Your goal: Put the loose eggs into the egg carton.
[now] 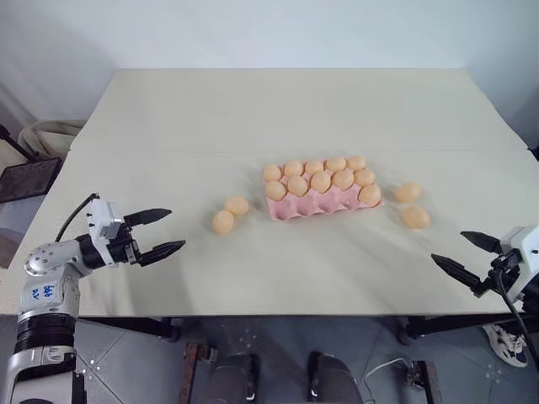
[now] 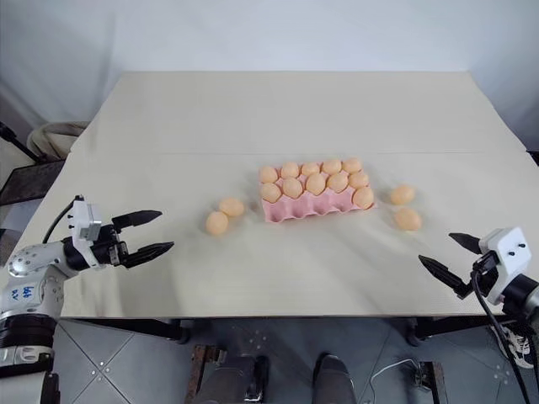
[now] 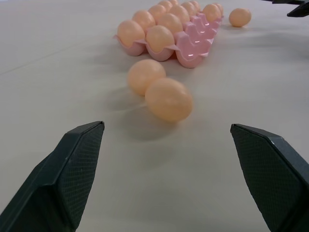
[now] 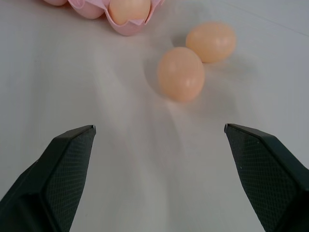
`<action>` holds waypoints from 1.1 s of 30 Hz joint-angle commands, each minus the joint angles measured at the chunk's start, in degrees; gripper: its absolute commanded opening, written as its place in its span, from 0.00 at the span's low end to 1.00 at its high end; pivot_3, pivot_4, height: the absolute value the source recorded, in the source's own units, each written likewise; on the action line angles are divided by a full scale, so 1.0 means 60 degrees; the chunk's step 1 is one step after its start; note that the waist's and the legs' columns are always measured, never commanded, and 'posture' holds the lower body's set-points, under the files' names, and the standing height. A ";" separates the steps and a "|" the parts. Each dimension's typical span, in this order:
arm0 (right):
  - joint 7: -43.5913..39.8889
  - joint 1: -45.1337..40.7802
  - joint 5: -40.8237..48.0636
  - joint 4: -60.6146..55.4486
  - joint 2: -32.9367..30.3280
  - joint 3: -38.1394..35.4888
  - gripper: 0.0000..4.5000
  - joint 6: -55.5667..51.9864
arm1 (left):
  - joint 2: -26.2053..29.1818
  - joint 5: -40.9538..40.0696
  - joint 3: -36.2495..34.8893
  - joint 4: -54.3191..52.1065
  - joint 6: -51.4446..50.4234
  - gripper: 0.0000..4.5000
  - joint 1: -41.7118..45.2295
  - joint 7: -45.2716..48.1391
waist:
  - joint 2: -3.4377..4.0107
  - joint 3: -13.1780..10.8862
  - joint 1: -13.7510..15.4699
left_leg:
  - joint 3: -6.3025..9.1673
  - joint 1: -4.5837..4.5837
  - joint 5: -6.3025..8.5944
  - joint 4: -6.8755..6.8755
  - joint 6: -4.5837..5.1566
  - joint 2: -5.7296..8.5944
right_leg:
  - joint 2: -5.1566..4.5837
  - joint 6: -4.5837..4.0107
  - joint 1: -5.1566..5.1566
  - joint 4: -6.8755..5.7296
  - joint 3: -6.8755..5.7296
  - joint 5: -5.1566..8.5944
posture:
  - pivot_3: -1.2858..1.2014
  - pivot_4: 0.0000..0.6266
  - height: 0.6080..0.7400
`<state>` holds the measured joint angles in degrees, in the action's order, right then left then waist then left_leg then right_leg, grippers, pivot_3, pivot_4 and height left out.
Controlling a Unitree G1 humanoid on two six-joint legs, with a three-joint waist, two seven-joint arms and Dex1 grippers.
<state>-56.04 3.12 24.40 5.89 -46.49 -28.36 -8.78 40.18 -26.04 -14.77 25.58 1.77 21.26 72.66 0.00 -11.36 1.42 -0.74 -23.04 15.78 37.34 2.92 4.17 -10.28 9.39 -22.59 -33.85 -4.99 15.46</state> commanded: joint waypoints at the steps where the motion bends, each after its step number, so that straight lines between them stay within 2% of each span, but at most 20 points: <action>1: 0.0141 -0.0060 0.0203 -0.0344 -0.0153 -0.0390 1.00 -0.0006 | 0.0005 -0.0033 -0.0090 0.0084 0.0231 0.99 0.0163 0.0070 | 0.0000 0.0000 -0.0002 | 0.0000 0.0000 0.0000 0.0000 0.0000 0.0000 | 0.0000 0.0000 0.0000 0.0000 0.0000 0.0000 | 0.52 0.24 1.00; 4: 0.0282 -0.0129 0.0171 -0.0403 -0.0108 -0.0339 1.00 -0.0033 | -0.0044 0.0044 -0.0139 0.0044 0.0288 0.99 0.0172 -0.0238 | 0.0000 0.0000 -0.0009 | 0.0000 0.0000 0.0000 -0.0004 0.0000 -0.0001 | 0.0001 0.0000 -0.0001 -0.0003 0.0000 0.0000 | 0.52 0.24 1.00; 6: 0.0455 -0.0207 0.0154 -0.0435 -0.0068 -0.0341 1.00 -0.0053 | 0.0052 -0.0046 -0.0068 -0.0053 -0.0528 0.99 0.0206 -0.0476 | 0.0000 0.0000 -0.0007 | -0.0001 0.0000 0.0000 -0.0007 0.0000 0.0000 | 0.0001 0.0000 -0.0001 -0.0003 0.0000 0.0000 | 0.52 0.24 1.00; 10: 0.0968 -0.0447 -0.0039 -0.0335 -0.0036 -0.0291 1.00 -0.0051 | 0.0084 -0.0264 -0.0210 -0.0454 -0.1050 0.99 0.0126 -0.0651 | 0.0000 0.0000 -0.0004 | 0.0001 -0.0001 0.0000 -0.0005 0.0000 0.0000 | 0.0001 0.0000 -0.0001 -0.0004 -0.0001 0.0000 | 0.52 0.24 1.00; 19: 0.2736 -0.1628 -0.0299 -0.0385 0.0373 0.0183 1.00 -0.1003 | -0.0327 -0.0187 -0.0254 -0.0757 0.0182 0.99 -0.0223 -0.0681 | 0.0000 0.0000 -0.0019 | 0.0000 0.0000 0.0000 -0.0006 0.0000 -0.0002 | 0.0002 -0.0001 -0.0003 -0.0003 0.0002 -0.0001 | 0.52 0.24 1.00; 21: 0.3073 -0.1954 -0.0373 -0.0353 0.0522 0.0322 1.00 -0.1179 | -0.0471 -0.0647 -0.0328 -0.0817 -0.0367 0.99 -0.0069 -0.0602 | 0.0001 0.0000 -0.0011 | 0.0000 -0.0001 0.0000 -0.0005 0.0000 -0.0002 | 0.0001 -0.0002 -0.0004 -0.0003 0.0003 -0.0001 | 0.52 0.24 1.00; 24: 0.3249 -0.2240 -0.0433 -0.0388 0.0710 0.0523 1.00 -0.1189 | -0.0583 -0.0996 -0.0379 -0.0821 -0.0541 0.99 0.0057 -0.0260 | 0.0000 0.0000 -0.0014 | 0.0002 -0.0003 -0.0001 -0.0003 0.0000 -0.0003 | 0.0002 -0.0002 -0.0004 -0.0006 0.0000 -0.0001 | 0.52 0.24 1.00; 33: 0.3644 -0.2820 -0.0989 0.0137 0.0768 0.1211 1.00 -0.1184 | -0.0907 -0.0667 -0.0105 -0.0782 0.0962 0.99 -0.0323 0.0605 | 0.0001 0.0000 -0.0026 | -0.0003 -0.0004 0.0001 -0.0007 0.0003 0.0000 | 0.0002 -0.0001 -0.0006 -0.0001 -0.0004 -0.0001 | 0.52 0.24 1.00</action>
<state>-35.26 -12.97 19.21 6.38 -41.26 -20.40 -16.41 34.51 -30.14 -14.72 21.01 4.83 19.45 75.20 0.00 -11.36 1.26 -0.75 -23.07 15.78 37.33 2.93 4.17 -10.26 9.39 -22.61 -33.88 -5.02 15.45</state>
